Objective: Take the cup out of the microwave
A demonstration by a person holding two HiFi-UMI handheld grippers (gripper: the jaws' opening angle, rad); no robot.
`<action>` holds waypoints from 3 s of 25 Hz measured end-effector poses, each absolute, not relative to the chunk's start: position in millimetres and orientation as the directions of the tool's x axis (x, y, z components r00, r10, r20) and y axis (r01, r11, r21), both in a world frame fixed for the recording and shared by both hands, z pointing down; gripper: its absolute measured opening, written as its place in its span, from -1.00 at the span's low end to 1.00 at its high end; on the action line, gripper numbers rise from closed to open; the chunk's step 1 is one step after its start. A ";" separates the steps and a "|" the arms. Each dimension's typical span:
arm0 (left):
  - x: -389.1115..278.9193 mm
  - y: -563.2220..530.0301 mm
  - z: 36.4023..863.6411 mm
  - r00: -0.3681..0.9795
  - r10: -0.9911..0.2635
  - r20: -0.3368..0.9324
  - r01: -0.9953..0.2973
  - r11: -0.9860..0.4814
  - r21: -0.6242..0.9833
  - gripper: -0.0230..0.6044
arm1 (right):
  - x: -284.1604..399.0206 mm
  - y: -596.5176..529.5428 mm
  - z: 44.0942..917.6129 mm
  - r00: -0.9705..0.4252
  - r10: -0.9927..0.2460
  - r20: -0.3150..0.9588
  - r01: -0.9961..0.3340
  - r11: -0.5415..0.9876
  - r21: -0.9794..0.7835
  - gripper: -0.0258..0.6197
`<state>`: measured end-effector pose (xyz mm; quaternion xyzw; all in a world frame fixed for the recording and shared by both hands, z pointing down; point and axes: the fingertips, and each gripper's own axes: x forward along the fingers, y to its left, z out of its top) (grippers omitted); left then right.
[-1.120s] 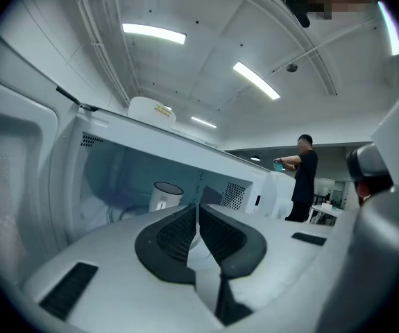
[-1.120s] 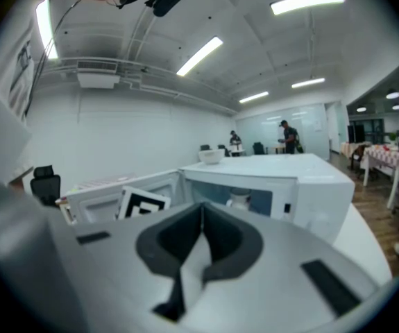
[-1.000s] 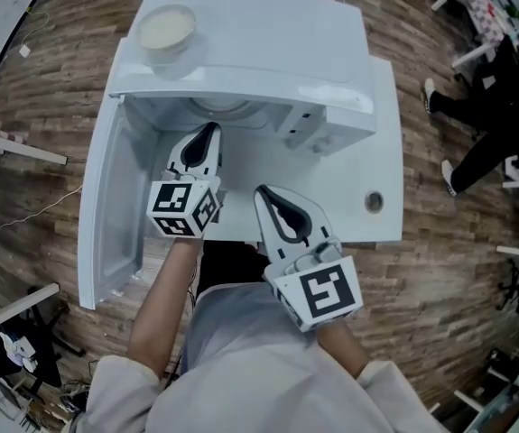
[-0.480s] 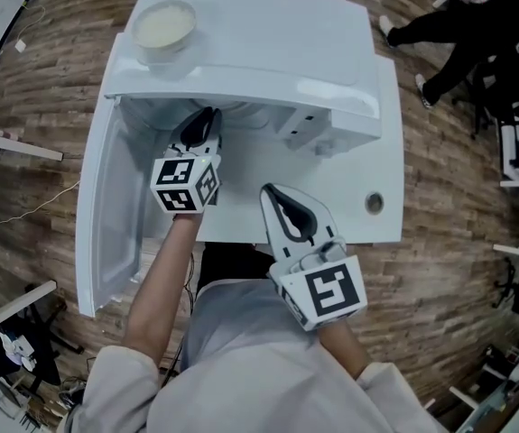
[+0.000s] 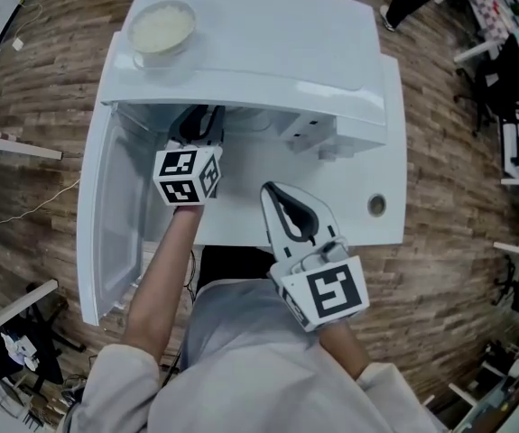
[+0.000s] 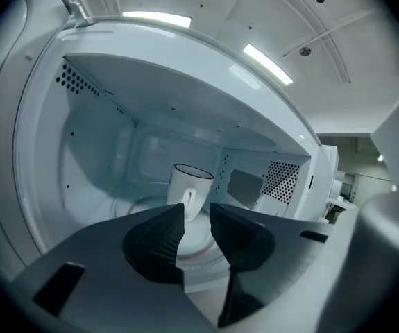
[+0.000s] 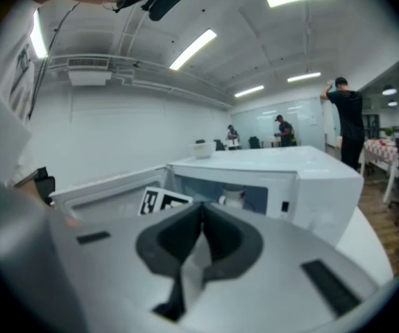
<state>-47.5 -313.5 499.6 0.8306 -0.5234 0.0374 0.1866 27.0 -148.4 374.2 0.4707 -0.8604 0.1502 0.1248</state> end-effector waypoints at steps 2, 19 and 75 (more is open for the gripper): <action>-46.8 -316.2 501.9 0.450 -0.854 0.262 -0.883 -0.382 0.271 -0.54 | 26.8 -149.5 374.9 -0.525 -0.775 0.352 -0.848 0.510 -0.143 -0.85; -40.5 -344.4 511.2 0.438 -0.860 0.261 -0.898 -0.401 0.183 -0.37 | 29.4 -156.8 387.8 -0.504 -0.774 0.383 -0.861 0.485 -0.153 -0.85; -29.0 -359.7 509.0 0.411 -0.867 0.281 -0.911 -0.398 0.103 -0.71 | 35.9 -160.0 402.5 -0.486 -0.761 0.430 -0.871 0.465 -0.162 -0.85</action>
